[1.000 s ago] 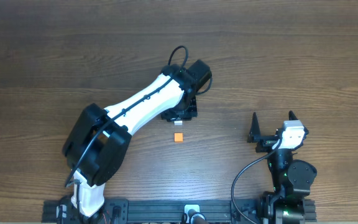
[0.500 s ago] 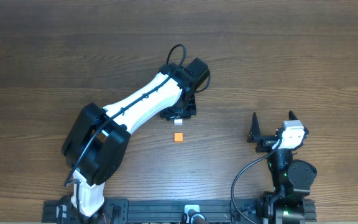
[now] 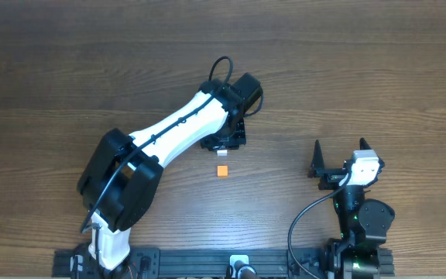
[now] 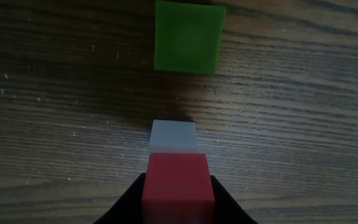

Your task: Stack Cubes

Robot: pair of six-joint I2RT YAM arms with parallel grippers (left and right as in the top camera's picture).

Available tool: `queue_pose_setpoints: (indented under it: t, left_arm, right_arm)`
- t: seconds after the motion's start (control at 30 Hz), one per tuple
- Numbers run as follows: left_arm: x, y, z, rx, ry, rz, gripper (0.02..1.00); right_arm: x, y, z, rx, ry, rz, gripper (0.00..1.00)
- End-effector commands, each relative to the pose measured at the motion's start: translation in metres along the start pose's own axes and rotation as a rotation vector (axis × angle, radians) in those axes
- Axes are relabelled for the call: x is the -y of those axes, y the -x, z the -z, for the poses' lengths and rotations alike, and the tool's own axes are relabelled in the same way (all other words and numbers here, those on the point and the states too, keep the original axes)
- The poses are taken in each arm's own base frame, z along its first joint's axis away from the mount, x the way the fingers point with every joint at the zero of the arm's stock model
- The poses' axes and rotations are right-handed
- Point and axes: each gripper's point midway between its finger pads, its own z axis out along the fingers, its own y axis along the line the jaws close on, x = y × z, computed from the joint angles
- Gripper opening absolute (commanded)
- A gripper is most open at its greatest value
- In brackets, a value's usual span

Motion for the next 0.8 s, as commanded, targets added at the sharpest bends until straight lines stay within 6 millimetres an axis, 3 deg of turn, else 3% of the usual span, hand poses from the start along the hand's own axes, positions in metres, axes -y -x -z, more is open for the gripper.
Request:
queue_pose_setpoints:
  t: [0.03,0.8]
  left_arm:
    - [-0.0051,-0.0069,-0.011,-0.034,0.022,-0.01,0.161]
    - [-0.0066,-0.0072,-0.0164,-0.03,0.023,-0.01,0.194]
  right_arm:
    - [-0.0004,-0.0018,0.0001,-0.003,0.0,-0.003,0.993]
    - [-0.0004,-0.0018,0.0001,-0.003,0.0,-0.003,0.991]
